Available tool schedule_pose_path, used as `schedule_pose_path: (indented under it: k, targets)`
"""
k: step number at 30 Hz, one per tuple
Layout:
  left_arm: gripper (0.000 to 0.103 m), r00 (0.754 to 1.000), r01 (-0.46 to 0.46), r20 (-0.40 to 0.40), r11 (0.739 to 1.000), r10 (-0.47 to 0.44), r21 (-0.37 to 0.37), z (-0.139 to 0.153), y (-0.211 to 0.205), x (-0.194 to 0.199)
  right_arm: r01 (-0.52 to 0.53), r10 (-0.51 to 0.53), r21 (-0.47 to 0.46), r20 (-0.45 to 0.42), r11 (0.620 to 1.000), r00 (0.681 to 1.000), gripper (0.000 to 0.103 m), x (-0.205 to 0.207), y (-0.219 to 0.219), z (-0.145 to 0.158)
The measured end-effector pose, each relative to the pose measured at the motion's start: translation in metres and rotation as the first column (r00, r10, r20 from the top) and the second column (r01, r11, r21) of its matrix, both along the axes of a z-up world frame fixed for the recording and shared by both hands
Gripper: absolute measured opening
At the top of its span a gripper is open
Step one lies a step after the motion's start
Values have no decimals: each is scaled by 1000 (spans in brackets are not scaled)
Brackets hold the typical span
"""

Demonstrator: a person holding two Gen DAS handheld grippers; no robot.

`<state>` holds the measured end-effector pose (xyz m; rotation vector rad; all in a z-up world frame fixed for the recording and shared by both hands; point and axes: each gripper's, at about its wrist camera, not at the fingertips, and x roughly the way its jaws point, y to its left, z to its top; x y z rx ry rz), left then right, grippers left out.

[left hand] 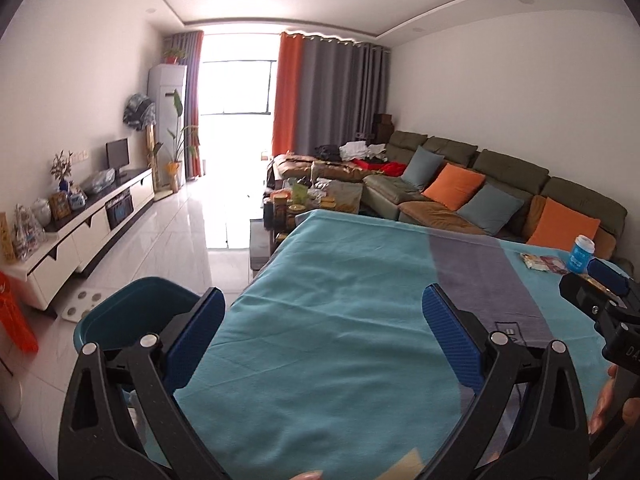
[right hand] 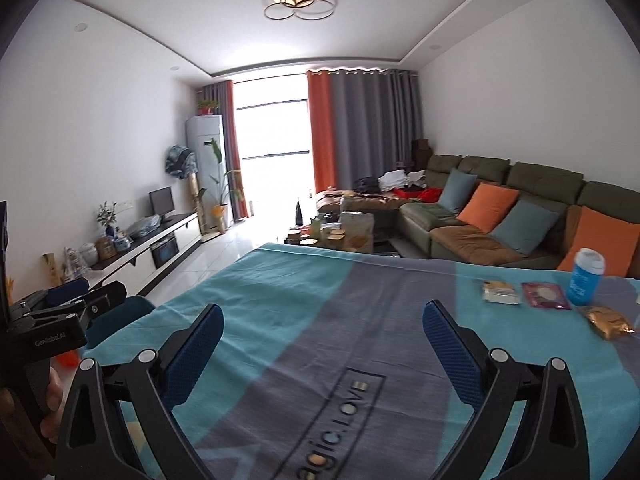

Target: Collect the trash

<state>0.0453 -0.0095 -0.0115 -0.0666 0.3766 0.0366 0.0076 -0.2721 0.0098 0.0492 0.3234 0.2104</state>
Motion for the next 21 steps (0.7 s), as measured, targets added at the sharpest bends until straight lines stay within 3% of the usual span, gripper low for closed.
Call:
schedule_pose_path:
  k: [11,21]
  targets:
    - [97,995,21,100,999,-25,39,12,-31,-22,73,-73,3,56,997,996,96,-26,-18,1]
    - [97,990,26,136,998,-34,64,13,-42,-27,101,-101,4,78,995,992,96,-36,-22,4]
